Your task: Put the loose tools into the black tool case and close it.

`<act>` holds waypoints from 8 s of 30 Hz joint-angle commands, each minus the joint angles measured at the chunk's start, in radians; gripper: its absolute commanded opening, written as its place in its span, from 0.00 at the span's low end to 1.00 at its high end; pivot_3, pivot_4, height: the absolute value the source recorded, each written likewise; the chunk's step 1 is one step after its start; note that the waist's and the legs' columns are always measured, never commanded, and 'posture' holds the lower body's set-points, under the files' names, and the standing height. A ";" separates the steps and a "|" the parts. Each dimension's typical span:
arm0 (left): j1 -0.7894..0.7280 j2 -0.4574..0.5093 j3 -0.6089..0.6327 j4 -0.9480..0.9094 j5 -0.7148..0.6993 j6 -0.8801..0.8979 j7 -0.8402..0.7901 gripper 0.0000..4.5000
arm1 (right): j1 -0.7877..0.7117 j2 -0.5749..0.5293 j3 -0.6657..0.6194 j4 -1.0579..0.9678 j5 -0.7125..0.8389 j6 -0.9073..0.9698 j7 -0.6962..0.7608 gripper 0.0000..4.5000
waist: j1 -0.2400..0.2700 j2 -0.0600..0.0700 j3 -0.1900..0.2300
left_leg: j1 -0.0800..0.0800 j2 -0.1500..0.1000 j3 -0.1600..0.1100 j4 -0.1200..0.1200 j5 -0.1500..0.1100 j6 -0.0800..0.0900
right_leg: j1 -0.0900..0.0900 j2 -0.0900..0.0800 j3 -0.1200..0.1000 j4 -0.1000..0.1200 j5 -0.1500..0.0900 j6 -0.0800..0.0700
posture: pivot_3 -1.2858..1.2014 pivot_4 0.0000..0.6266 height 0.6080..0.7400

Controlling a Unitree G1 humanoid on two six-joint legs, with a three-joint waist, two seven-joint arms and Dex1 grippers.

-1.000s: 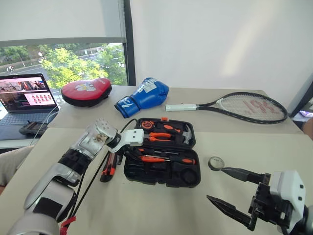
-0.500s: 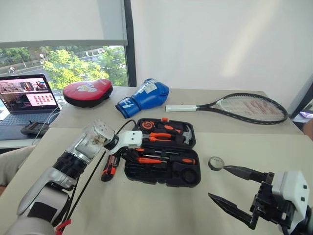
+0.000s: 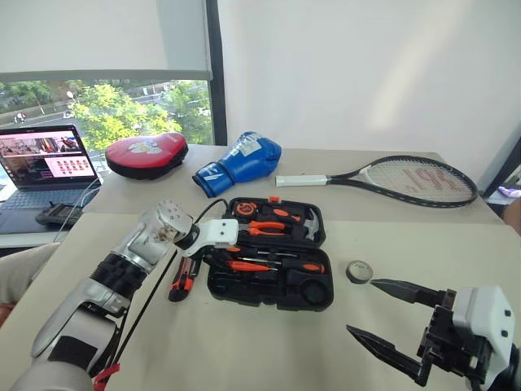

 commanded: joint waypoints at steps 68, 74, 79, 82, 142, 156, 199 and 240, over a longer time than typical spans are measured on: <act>0.435 -0.313 0.408 -0.379 -0.359 0.416 0.723 0.00 | 0.024 -0.029 0.005 -0.024 -0.008 -0.074 -0.051 1.00 | 0.018 0.001 0.000 | -0.004 0.000 -0.003 0.002 -0.001 0.000 | -0.001 -0.007 0.002 -0.002 0.000 0.001 | 0.52 0.24 1.00; 0.484 -0.261 0.407 -0.414 -0.365 0.433 0.717 0.00 | 0.025 -0.029 0.006 -0.024 -0.008 -0.075 -0.052 1.00 | 0.013 0.001 0.000 | -0.002 0.001 -0.003 0.000 -0.001 -0.001 | 0.000 -0.007 0.002 -0.002 0.000 0.001 | 0.52 0.24 1.00; 0.528 -0.212 0.368 -0.412 -0.346 0.432 0.706 0.00 | 0.023 -0.029 0.011 -0.024 -0.011 -0.074 -0.052 1.00 | 0.016 0.004 -0.002 | 0.002 0.001 -0.003 -0.005 0.001 -0.004 | 0.001 -0.007 0.002 -0.002 -0.001 -0.001 | 0.52 0.24 1.00; 0.539 -0.203 0.353 -0.399 -0.343 0.436 0.704 0.00 | 0.023 -0.030 0.011 -0.024 -0.011 -0.075 -0.053 1.00 | 0.018 0.008 -0.004 | 0.003 0.001 -0.003 -0.006 0.001 -0.004 | 0.002 -0.007 0.002 -0.002 -0.001 -0.001 | 0.52 0.24 1.00; 0.414 -0.095 0.470 -0.449 -0.779 0.641 0.470 0.00 | -0.075 -0.023 0.051 -0.012 -0.036 -0.014 -0.022 1.00 | 0.018 0.002 -0.010 | -0.001 -0.002 -0.008 -0.018 0.003 -0.013 | -0.001 -0.005 -0.004 -0.007 -0.014 0.000 | 0.52 0.24 1.00; 0.308 -0.195 0.240 -0.394 -0.560 0.613 0.615 0.00 | -0.083 -0.026 0.032 -0.023 -0.017 0.013 -0.024 1.00 | 0.016 0.001 -0.010 | -0.001 -0.002 -0.008 -0.019 0.003 -0.012 | 0.000 -0.004 -0.003 -0.009 -0.012 -0.001 | 0.52 0.24 1.00; 0.298 -0.173 0.294 -0.374 -0.526 0.479 0.433 0.00 | -0.048 -0.026 0.028 -0.024 -0.013 -0.011 -0.034 1.00 | 0.016 0.003 -0.011 | 0.001 -0.002 -0.008 -0.011 -0.002 -0.004 | 0.001 -0.004 -0.001 -0.002 -0.012 -0.002 | 0.52 0.24 1.00; 0.373 -0.265 0.278 -0.278 -0.415 0.326 0.525 0.00 | -0.111 -0.039 0.013 0.016 -0.020 0.012 0.002 1.00 | 0.020 0.003 -0.010 | -0.001 -0.002 -0.008 -0.006 -0.003 -0.003 | 0.001 -0.005 -0.001 -0.002 -0.010 -0.001 | 0.52 0.24 1.00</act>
